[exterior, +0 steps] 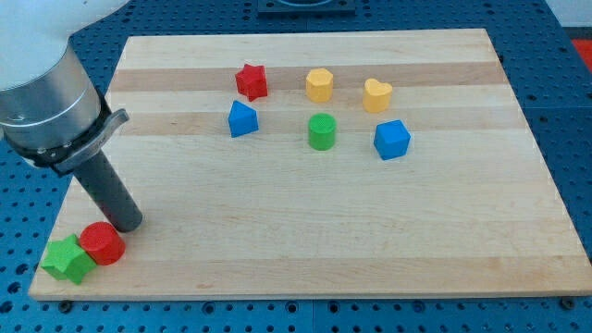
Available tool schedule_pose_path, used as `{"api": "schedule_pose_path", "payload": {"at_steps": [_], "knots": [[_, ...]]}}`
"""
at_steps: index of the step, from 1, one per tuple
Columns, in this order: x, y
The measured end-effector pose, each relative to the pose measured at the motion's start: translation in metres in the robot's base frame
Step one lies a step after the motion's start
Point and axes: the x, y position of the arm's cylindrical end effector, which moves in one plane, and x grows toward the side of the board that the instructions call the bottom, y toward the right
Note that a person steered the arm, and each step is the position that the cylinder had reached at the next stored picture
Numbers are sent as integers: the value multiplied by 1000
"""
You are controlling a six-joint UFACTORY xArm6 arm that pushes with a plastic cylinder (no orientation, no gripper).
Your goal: Slide the green circle towards the bottom center of the board
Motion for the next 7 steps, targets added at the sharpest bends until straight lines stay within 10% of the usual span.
{"api": "schedule_pose_path", "payload": {"at_steps": [7], "knots": [[-159, 195]]}}
